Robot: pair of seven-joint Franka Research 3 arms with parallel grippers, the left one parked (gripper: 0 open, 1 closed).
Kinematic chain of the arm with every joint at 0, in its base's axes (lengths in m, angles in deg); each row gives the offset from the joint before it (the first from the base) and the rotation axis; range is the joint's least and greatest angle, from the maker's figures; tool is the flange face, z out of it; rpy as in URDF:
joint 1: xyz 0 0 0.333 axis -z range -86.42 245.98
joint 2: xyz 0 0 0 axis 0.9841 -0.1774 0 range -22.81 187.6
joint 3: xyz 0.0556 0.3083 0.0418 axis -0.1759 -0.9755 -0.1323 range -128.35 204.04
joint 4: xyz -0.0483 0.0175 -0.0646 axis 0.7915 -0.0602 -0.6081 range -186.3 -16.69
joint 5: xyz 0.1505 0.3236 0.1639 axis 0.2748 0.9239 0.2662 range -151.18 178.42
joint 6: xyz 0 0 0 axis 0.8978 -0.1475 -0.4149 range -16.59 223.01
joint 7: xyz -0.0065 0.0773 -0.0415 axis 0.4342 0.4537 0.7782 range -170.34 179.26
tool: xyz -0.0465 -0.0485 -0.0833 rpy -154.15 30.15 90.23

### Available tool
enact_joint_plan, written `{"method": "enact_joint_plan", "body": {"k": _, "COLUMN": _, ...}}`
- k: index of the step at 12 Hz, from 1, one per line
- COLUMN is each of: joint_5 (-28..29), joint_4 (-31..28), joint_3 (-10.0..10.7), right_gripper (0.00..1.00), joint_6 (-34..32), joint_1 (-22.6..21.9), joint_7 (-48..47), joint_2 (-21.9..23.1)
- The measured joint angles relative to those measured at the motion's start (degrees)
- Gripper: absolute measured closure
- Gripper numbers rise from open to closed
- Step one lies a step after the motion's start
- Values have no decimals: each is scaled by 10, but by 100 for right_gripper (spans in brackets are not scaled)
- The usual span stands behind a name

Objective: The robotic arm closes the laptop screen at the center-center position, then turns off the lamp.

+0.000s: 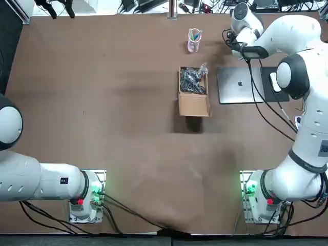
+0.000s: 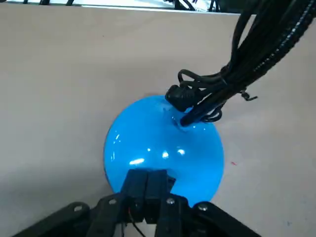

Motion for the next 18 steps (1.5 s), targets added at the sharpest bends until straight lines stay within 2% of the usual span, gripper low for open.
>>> {"method": "enact_joint_plan", "body": {"k": 18, "joint_5": -1, "joint_4": -3, "joint_3": 0, "right_gripper": 98, "joint_6": 16, "joint_1": 8, "joint_7": 0, "joint_2": 0}}
